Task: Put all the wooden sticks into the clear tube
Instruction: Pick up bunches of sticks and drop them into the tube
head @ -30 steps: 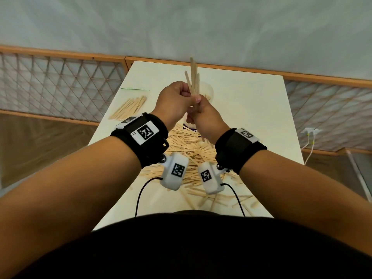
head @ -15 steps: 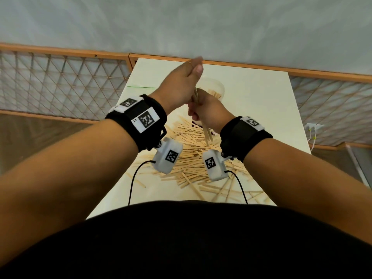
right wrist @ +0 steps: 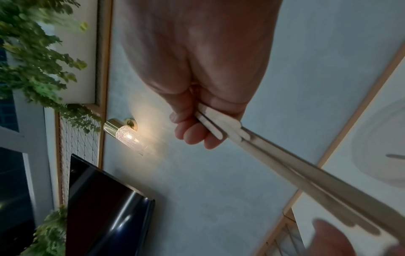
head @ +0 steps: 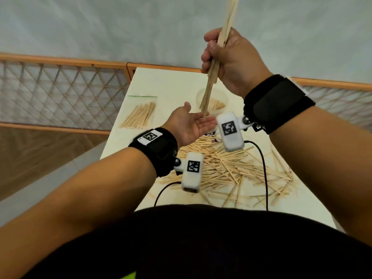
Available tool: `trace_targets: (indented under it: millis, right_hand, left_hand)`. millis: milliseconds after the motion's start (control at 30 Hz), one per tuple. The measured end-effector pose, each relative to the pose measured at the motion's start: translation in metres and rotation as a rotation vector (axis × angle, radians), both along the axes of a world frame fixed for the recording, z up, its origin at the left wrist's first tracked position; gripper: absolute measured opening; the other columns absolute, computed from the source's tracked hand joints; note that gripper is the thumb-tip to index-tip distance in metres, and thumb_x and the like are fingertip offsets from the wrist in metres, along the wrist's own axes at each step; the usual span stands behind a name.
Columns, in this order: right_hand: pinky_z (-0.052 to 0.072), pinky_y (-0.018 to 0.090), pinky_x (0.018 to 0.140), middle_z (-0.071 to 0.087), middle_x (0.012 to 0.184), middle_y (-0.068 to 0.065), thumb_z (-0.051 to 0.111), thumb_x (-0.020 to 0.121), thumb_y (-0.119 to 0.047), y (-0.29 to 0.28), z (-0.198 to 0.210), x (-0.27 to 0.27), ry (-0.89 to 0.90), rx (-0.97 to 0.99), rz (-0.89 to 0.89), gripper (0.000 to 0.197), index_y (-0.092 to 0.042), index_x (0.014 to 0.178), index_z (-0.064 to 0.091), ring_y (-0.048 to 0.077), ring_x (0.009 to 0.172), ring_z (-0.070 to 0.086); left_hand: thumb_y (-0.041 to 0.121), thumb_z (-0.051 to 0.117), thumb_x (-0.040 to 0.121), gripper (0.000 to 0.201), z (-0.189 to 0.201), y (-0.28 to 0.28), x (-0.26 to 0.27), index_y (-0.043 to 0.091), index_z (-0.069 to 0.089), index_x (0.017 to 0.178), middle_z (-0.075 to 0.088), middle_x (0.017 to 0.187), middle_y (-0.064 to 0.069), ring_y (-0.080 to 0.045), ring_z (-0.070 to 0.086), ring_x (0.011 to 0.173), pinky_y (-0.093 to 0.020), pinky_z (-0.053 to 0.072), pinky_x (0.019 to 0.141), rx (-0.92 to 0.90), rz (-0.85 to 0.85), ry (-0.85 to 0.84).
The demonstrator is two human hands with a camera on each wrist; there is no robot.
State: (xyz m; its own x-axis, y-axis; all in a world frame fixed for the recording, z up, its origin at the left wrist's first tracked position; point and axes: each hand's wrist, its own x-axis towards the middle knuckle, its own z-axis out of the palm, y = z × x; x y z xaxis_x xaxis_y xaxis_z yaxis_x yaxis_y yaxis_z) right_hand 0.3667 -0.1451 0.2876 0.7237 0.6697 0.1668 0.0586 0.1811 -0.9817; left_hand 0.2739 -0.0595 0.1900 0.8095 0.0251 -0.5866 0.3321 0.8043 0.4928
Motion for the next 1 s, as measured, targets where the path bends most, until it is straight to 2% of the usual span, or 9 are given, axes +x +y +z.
trace_targets:
  millis: [67,167,300,467,567,633,767,867,1000]
  right_hand:
    - [0.052,0.034,0.068,0.054,0.075,0.012,0.044,0.096,0.000,0.006,-0.004,-0.007,0.015,0.001,0.014,0.010,-0.006,0.102,0.049,0.021,0.062,0.056]
    - [0.054,0.037,0.073,0.056,0.078,0.012,0.049,0.095,-0.001,0.010,-0.010,-0.012,0.013,0.000,-0.033,0.012,-0.008,0.105,0.050,0.025,0.066,0.058]
    - [0.055,0.042,0.078,0.059,0.079,0.011,0.044,0.099,-0.009,0.011,-0.011,-0.014,-0.023,-0.025,-0.069,0.012,-0.010,0.109,0.051,0.027,0.072,0.061]
    - [0.055,0.035,0.074,0.065,0.082,0.007,0.043,0.099,-0.015,0.008,-0.010,-0.016,-0.305,-0.355,-0.004,0.010,-0.017,0.097,0.053,0.018,0.074,0.065]
    - [0.047,0.020,0.056,0.070,0.091,0.010,0.049,0.096,-0.017,0.003,-0.006,-0.014,-0.479,-0.601,-0.018,0.002,-0.019,0.096,0.051,0.012,0.063,0.060]
    - [0.041,0.020,0.049,0.071,0.090,0.011,0.054,0.093,-0.015,-0.002,-0.003,-0.009,-0.456,-0.616,-0.021,0.005,-0.020,0.093,0.052,0.012,0.055,0.054]
    - [0.043,0.027,0.047,0.069,0.087,0.012,0.058,0.091,-0.009,-0.012,0.003,-0.001,-0.311,-0.497,0.004,0.015,-0.017,0.103,0.051,0.016,0.051,0.053]
    - [0.049,0.030,0.051,0.066,0.091,0.018,0.053,0.094,-0.009,-0.014,0.009,0.001,-0.301,-0.491,0.008,0.007,-0.015,0.091,0.055,0.017,0.054,0.057]
    - [0.053,0.032,0.056,0.066,0.092,0.020,0.053,0.094,-0.002,-0.021,0.016,0.011,-0.316,-0.591,-0.014,0.014,-0.012,0.085,0.058,0.018,0.056,0.059]
  left_hand:
    - [0.042,0.021,0.104,0.060,0.011,0.000,0.002,-0.009,0.052,0.108,0.067,0.078,-0.023,-0.031,0.070,0.063,-0.032,0.058,0.052,-0.084,0.048,-0.024]
    - [0.027,0.026,0.104,0.047,0.019,0.005,0.002,-0.008,0.057,0.096,0.063,0.084,-0.020,-0.028,0.069,0.065,-0.032,0.058,0.053,-0.062,0.069,-0.016]
    - [0.022,0.028,0.104,0.041,0.020,0.009,-0.001,-0.004,0.057,0.090,0.060,0.073,-0.014,-0.021,0.065,0.060,-0.030,0.059,0.052,-0.009,0.048,-0.008]
    - [0.021,0.030,0.102,0.036,0.022,0.015,-0.006,0.001,0.056,0.086,0.055,0.067,-0.008,-0.015,0.059,0.054,-0.026,0.058,0.052,0.027,0.009,-0.008]
    - [0.032,0.030,0.103,0.044,0.022,0.018,-0.010,0.006,0.061,0.084,0.054,0.065,-0.002,-0.009,0.052,0.049,-0.020,0.050,0.045,0.200,-0.101,-0.030]
    - [0.045,0.029,0.102,0.051,0.019,0.021,-0.013,0.010,0.062,0.085,0.050,0.060,0.003,-0.007,0.044,0.047,-0.017,0.041,0.042,0.360,-0.184,-0.088]
    - [0.055,0.031,0.098,0.054,0.019,0.024,-0.010,0.014,0.059,0.078,0.039,0.057,0.006,-0.009,0.030,0.049,-0.018,0.029,0.041,0.554,-0.202,-0.154]
    - [0.053,0.031,0.099,0.052,0.024,0.024,-0.006,0.014,0.058,0.077,0.039,0.056,0.006,-0.009,0.031,0.050,-0.019,0.029,0.042,0.661,-0.192,-0.164]
    - [0.048,0.028,0.101,0.048,0.030,0.024,-0.006,0.015,0.063,0.099,0.052,0.079,0.002,-0.012,0.044,0.065,-0.022,0.038,0.054,0.877,-0.269,-0.255]
